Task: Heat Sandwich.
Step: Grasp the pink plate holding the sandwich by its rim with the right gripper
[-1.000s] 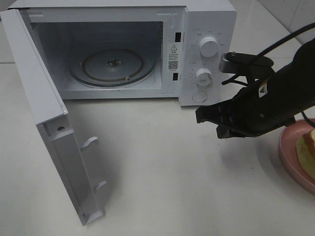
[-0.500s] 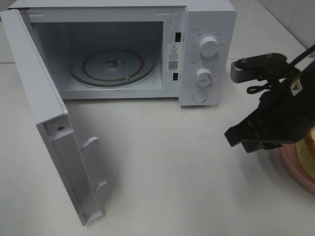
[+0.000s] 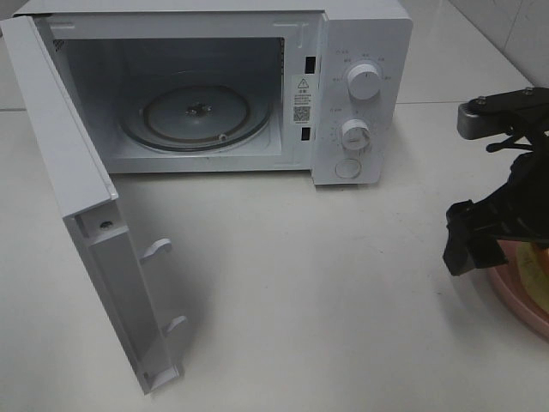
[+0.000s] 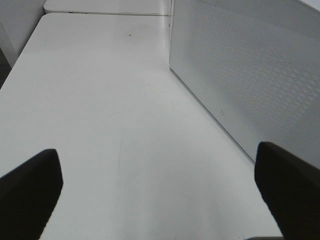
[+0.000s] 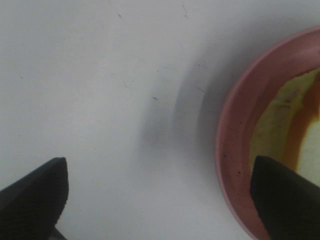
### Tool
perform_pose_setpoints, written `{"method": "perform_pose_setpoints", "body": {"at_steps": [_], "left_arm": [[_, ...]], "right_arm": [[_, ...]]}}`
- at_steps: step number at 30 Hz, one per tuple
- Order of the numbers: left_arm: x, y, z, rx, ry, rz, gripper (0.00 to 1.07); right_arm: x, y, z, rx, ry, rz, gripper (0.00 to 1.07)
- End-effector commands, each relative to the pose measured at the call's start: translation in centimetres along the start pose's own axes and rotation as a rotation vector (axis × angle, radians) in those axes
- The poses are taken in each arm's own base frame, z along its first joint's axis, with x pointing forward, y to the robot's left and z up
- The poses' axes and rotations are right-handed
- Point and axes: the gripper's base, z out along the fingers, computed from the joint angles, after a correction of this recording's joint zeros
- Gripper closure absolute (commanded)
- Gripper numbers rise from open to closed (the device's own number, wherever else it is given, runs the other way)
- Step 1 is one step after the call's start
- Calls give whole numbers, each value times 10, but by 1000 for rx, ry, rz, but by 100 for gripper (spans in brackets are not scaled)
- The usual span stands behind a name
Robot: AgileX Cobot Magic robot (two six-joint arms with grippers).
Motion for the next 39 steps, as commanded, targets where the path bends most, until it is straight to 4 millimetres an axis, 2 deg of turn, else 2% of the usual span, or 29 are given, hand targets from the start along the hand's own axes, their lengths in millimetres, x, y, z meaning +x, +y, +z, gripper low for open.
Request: {"method": "perform_pose_setpoints", "body": {"at_steps": [1,5,12,19,30,39], "left_arm": [[2,0,-2,0,-31,-1,7],[2,0,-2,0,-31,-1,7],[2,0,-2,0,-31,-1,7],[2,0,-2,0,-31,-1,7],[2,0,-2,0,-31,-1,7],[2,0,-2,0,-31,-1,7]], "right_arm": [[3,-8,-1,18,20,2,7],[3,-10,3,21,41,13,9],[-1,-9,27,24,113,46,10],[-5,-9,41,25,121,50,11],[-17,-28,60,62,173,106,14],[-20,-28,82,58,192,98,15]]}}
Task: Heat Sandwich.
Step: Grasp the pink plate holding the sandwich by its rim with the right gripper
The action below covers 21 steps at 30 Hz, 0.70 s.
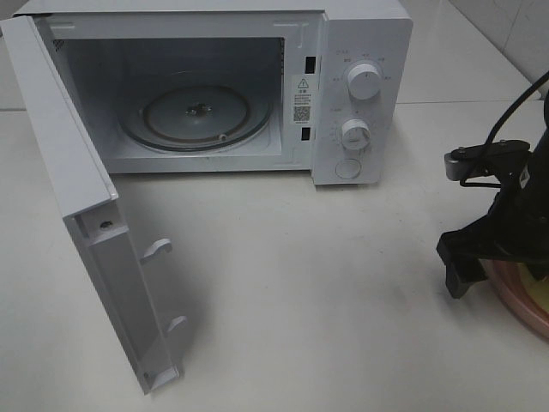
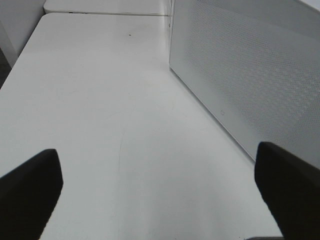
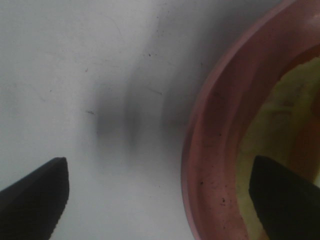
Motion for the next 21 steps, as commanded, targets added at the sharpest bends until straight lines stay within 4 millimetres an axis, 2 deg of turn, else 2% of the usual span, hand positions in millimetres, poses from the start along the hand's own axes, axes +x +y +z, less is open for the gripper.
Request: {"method": "perform_pose_setpoints", "body": {"at_steps": [1,8,15,19,21], "left_arm": [[2,0,-2,0,-31,-1,7],[2,0,-2,0,-31,-1,7],[2,0,-2,0,-31,-1,7],[2,0,-2,0,-31,-1,7],[2,0,-2,0,-31,-1,7]], "right_arm": [[-4,-1,8,2,4,5,16],[-9,0,24,2,48,1,17],[-9,1,28,3,61,-5,19],[-9,0,28,6,62,-9,26],[-9,0,28,12,63,-15,33]]}}
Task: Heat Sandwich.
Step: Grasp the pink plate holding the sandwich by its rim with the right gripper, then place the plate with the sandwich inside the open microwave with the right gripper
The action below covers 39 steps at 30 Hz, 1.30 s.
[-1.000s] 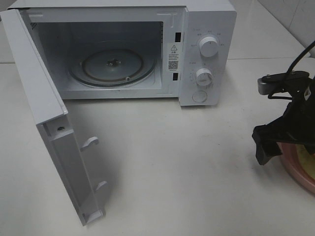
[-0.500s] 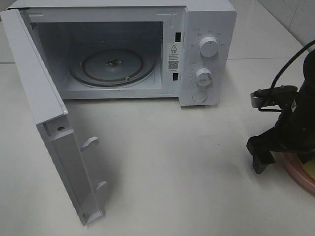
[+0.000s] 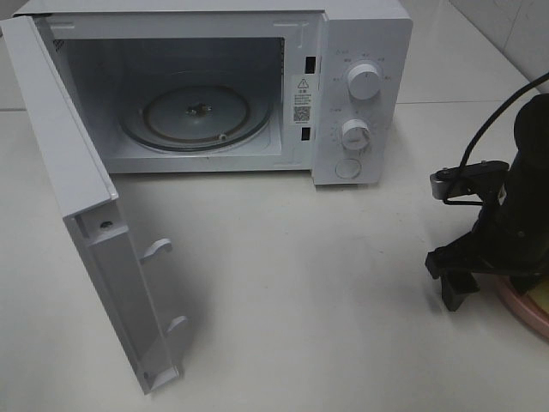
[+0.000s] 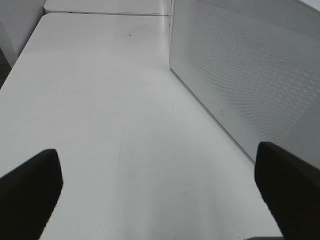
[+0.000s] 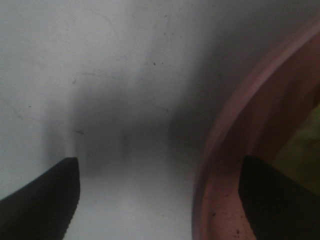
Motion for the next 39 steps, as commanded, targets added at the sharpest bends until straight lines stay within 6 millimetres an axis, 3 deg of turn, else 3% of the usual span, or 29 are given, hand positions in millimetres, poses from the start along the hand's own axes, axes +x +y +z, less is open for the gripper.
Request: {"method": "perform_pose_setpoints", "body": {"at_steps": [1,3,6,7,9,10,11,13,34,39], "left_arm": [[2,0,-2,0,-31,-1,7],[2,0,-2,0,-31,-1,7],[2,0,-2,0,-31,-1,7],[2,0,-2,0,-31,-1,7],[2,0,-2,0,-31,-1,7],[2,0,-2,0,-31,-1,7],[2,0,-2,0,-31,-1,7],[2,0,-2,0,-31,-1,7],[2,0,-2,0,-31,-1,7],[2,0,-2,0,-31,-1,7]], "right_arm": [[-1,-4,0,21,5,-1,43],[-1,-4,0,27,4,2,48],[-1,-8,0,65,-3,0,70],[-1,-8,0,65,-3,0,70],[-1,-8,0,75,-2,15,82],[-1,-9,0,79,-4,38,95],[-1,-9,0,79,-4,38,95],[-1,-9,0,83,-5,48,106],[6,-14,-12,135,38,62,107],[8,-6,-14,163,50,19,107]]}}
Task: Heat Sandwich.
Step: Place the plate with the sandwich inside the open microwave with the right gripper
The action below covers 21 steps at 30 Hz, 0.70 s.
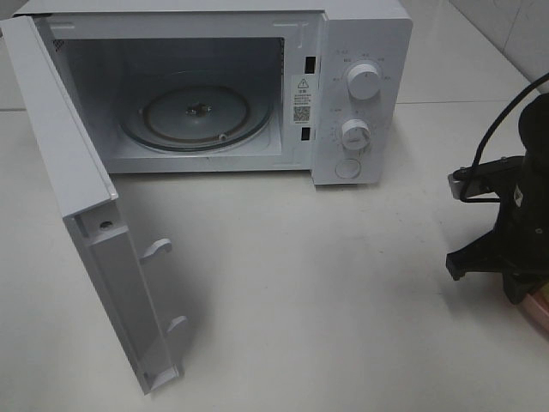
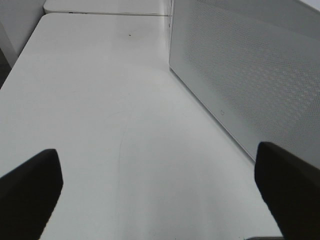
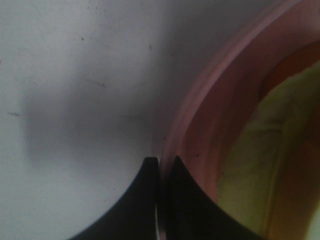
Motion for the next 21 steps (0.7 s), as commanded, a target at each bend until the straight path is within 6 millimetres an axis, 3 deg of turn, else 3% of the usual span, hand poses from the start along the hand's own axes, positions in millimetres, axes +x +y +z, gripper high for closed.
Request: {"method": "perform_pose_setpoints", "body": {"at_steps": [1,21], "left_arm": [[2,0,-2,0,-31,-1,7],[2,0,-2,0,-31,-1,7]], "right_arm": [[2,4,-5,37,5,-28,107],[12,26,-18,179,26,-150,107]]}}
